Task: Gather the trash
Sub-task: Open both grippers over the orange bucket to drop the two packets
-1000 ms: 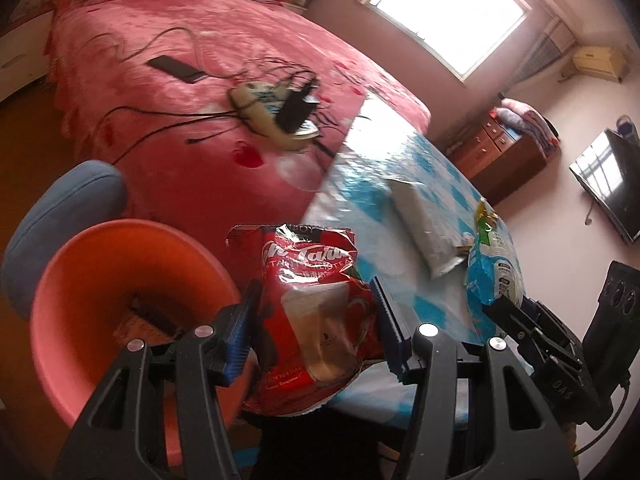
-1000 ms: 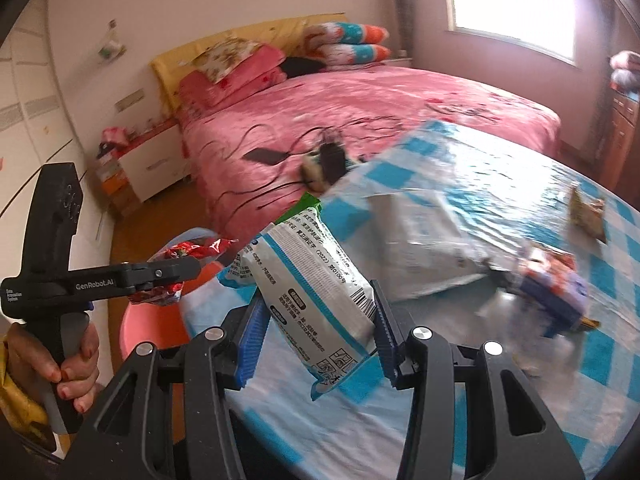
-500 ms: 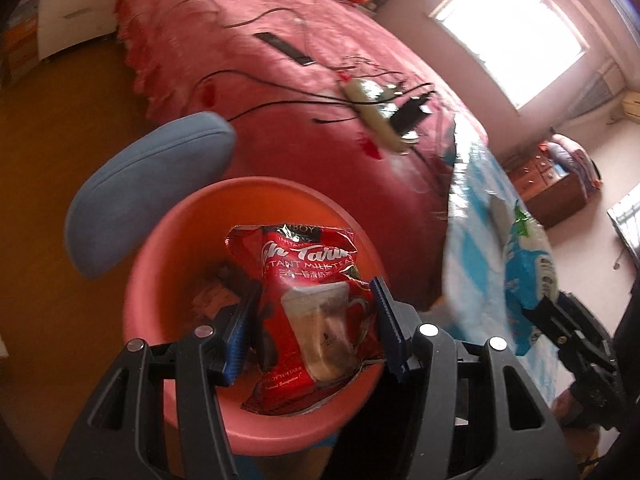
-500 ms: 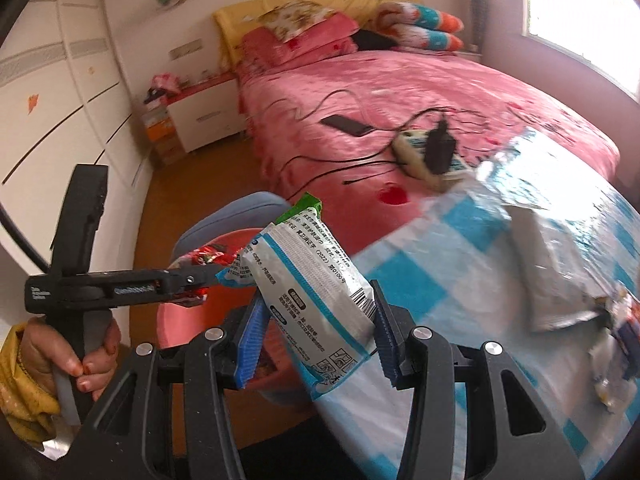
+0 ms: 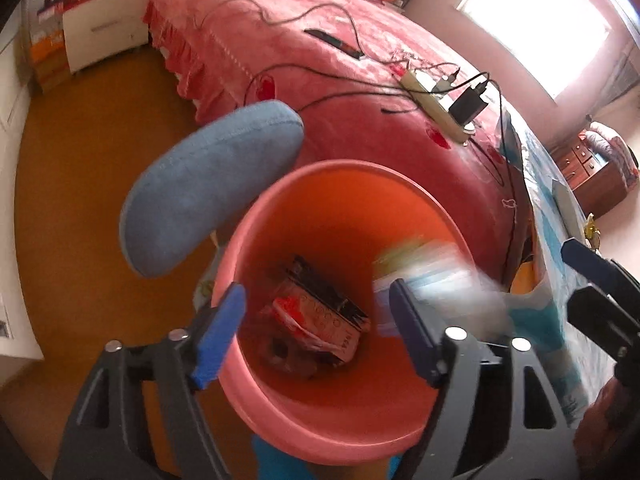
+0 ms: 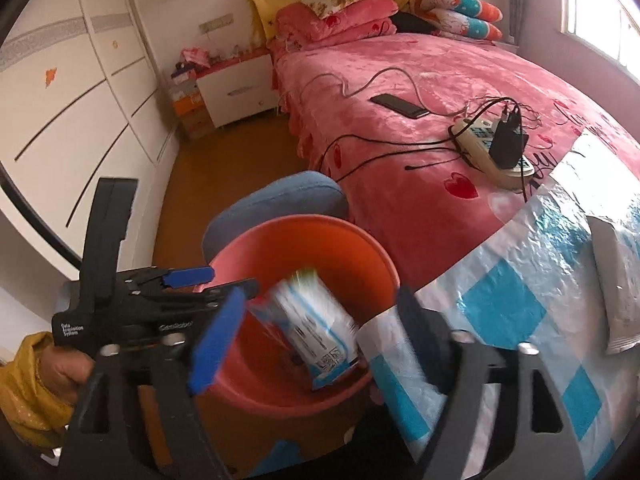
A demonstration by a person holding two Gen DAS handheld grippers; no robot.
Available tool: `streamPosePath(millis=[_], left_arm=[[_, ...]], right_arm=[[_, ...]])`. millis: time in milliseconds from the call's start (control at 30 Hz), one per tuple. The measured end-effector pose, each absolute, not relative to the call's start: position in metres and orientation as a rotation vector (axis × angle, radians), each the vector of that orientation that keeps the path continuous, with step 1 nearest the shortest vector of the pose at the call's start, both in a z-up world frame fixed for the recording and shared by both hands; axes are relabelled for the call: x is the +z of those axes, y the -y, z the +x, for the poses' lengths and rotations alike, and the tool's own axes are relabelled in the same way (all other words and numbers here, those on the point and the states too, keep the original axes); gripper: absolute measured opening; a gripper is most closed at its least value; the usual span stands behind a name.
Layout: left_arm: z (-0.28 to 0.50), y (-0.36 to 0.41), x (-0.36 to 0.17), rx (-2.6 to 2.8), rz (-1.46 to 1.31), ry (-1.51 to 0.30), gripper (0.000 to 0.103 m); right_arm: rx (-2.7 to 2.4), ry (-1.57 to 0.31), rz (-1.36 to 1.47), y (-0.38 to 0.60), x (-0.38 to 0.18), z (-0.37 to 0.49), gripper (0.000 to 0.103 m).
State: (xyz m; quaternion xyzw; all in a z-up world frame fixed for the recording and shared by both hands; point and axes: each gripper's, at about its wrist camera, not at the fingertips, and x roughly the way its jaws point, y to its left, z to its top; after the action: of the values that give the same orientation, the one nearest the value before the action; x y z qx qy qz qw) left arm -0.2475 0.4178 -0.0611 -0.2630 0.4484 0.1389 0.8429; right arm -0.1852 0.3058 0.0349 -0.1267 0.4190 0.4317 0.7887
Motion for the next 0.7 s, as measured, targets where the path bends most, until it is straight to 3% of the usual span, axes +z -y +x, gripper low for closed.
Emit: streamPosePath(millis=[700], left_arm=[[-0.232,-0.388,-0.053,0.266,-0.434,-0.922,0.083]], right_arm=[[0.750,-0.929,-0.116,-0.228,0.027,-0.163,0.089]])
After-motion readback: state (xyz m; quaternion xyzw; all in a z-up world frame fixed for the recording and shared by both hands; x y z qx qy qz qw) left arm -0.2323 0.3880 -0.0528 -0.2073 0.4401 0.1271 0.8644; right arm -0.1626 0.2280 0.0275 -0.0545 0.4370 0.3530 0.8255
